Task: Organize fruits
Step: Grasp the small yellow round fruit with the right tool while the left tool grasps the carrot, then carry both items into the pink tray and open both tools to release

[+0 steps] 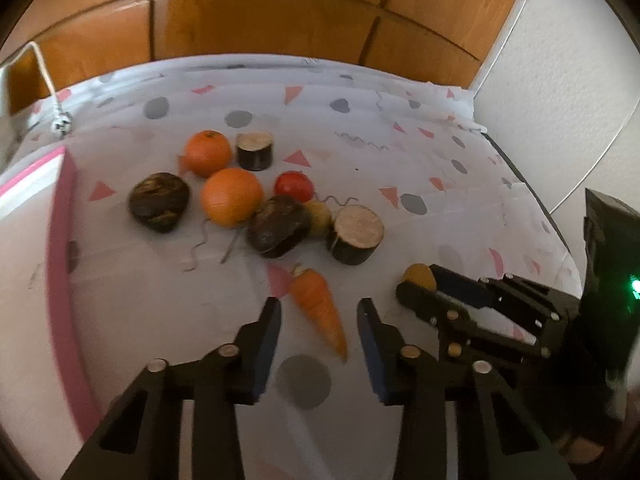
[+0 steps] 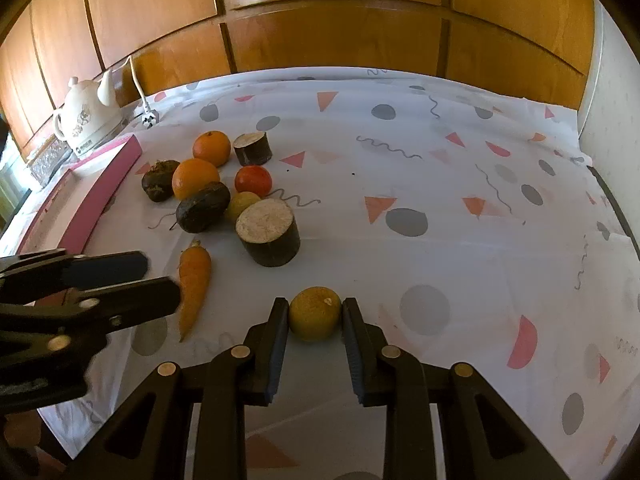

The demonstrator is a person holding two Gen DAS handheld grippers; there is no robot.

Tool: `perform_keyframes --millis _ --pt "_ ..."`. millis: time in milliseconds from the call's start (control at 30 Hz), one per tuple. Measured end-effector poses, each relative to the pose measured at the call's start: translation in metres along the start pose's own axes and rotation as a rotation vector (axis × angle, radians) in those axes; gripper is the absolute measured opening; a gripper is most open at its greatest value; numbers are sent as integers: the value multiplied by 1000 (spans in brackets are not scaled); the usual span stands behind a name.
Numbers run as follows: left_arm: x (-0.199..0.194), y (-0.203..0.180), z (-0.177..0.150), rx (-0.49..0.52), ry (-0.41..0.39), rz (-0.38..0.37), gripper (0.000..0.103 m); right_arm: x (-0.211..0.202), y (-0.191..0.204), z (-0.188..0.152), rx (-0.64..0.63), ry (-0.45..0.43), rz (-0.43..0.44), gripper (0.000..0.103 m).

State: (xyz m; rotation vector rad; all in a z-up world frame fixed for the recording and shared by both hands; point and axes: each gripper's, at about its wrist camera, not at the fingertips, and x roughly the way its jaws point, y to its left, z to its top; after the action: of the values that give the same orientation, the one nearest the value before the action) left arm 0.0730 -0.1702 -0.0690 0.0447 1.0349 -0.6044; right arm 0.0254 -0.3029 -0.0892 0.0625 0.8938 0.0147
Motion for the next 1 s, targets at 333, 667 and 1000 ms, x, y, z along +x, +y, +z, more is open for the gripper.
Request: perform_keyframes --millis 333,667,1000 --pt "14 5 -2 -8 -6 15 21 1 -1 -3 3 -11 0 27" --pt "-33 25 -22 -24 -67 73 21 1 6 -2 -7 -3 -26 27" --pt "-84 74 -36 -146 -152 184 21 -1 46 -3 -66 18 56 26"
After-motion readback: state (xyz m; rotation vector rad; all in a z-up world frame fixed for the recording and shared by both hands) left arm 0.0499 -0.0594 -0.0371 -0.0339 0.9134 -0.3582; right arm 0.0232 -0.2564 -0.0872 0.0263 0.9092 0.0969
